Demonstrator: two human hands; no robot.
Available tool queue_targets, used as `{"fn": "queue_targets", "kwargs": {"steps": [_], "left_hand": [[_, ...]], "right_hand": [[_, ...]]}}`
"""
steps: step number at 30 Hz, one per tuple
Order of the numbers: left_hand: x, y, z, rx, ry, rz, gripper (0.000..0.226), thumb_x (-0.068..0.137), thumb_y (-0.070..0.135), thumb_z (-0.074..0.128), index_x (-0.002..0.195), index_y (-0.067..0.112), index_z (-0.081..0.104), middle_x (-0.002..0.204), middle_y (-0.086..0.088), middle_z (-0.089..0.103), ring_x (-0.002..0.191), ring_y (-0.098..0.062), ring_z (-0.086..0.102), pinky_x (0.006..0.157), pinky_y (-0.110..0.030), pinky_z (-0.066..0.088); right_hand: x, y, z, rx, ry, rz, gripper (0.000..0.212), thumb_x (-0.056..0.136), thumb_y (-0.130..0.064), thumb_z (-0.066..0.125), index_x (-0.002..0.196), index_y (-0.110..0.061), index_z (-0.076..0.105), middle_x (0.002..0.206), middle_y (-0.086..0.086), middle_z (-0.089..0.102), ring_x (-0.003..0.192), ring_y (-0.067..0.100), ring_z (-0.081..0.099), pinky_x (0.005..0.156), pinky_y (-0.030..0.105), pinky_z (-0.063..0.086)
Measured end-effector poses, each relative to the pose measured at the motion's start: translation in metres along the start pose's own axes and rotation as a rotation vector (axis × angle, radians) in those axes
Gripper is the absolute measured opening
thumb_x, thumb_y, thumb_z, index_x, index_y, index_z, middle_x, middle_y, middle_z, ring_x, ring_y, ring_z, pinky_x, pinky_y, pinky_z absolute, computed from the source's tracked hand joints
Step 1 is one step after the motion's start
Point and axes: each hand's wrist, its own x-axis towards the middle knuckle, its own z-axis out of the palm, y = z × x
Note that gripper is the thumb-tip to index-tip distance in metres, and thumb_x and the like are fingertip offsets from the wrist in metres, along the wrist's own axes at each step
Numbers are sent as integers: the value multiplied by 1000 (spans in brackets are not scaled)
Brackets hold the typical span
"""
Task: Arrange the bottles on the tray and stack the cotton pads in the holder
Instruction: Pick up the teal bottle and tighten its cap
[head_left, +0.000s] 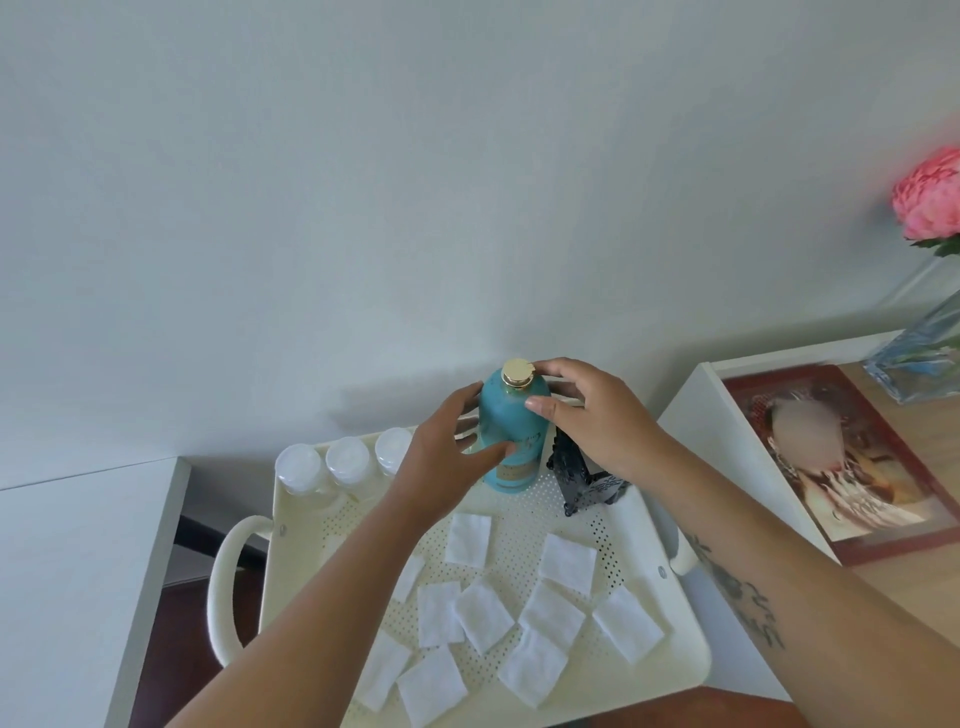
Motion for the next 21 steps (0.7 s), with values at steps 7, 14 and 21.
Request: {"fn": "queue_targets", "kwargs": {"steps": [7,14,21], "left_hand": [[-45,-12,-30,32,197,-47,35,81,32,76,105,50,58,105,25,65,95,0,65,78,-19,57],[-94,-40,-61,184,318,-200,17,83,41,70,98,42,62,95,25,68,83,0,66,69,-19,54],[-140,-69,-62,331,370,-367,24,89,25,67,111,28,60,104,16,64,87,1,60,75,-15,47]], "right_hand": [[-55,-2,18,123,321,-45,14,88,-22,65,101,-25,65,103,-9,66,92,-5,61,70,3,43],[-74,13,73,46,79,-71,10,86,-23,66,96,-26,66,88,-14,66,86,3,62,74,13,49],[-58,37,135,-159,-153,-67,11,89,-27,61,100,-29,62,94,-18,62,89,1,56,71,13,45]]}}
